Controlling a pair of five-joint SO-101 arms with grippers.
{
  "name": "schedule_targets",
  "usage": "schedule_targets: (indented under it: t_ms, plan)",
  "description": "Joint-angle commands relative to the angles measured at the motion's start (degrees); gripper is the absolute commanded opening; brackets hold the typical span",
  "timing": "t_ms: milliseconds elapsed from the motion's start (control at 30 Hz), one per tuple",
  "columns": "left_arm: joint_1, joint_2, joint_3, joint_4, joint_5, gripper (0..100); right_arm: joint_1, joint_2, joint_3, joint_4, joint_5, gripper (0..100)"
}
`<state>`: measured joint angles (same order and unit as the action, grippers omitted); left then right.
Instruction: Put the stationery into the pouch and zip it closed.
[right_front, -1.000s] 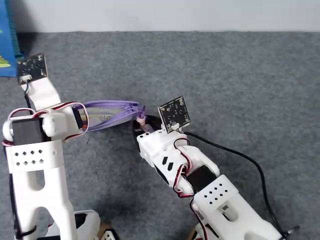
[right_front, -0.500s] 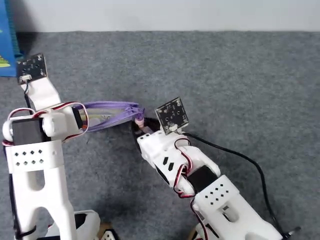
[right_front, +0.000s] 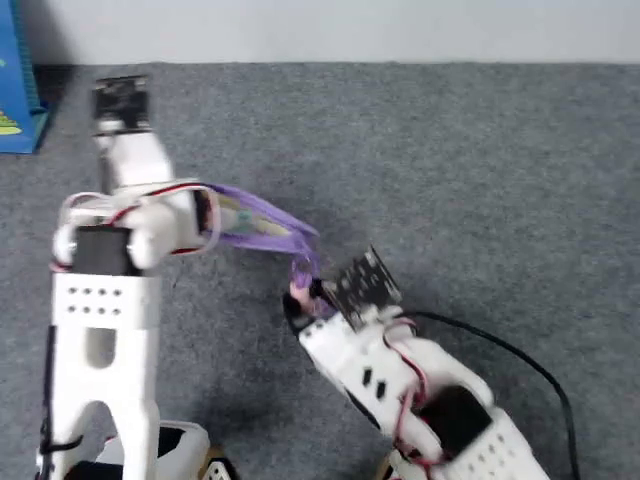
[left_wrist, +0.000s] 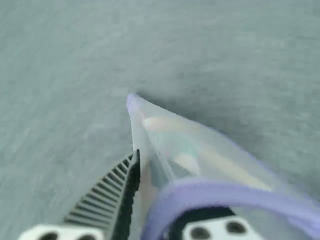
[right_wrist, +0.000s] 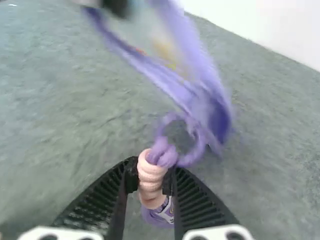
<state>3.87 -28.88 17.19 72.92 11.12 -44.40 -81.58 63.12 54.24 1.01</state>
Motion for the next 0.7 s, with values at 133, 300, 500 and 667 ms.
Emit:
schedule_targets:
  t_ms: [133, 300, 500, 667]
  plan:
    - [14.51, -0.97, -1.36, -8.0, -5.54, 18, -4.44, -15.52, -0.62, 11.74, 0.7, 0.8]
    - [20.57, -0.44, -1.27, -11.52, -5.63, 24, -4.35, -21.58, -0.62, 17.45, 0.53, 0.8]
    - [29.63, -0.97, -3.65, -11.6, -5.63, 25, -4.35, -22.46, -1.14, 22.29, 0.26, 0.8]
    - [31.56, -1.05, -7.43, -9.85, -5.63, 25, -4.26, -22.46, -4.13, 24.57, 0.53, 0.8]
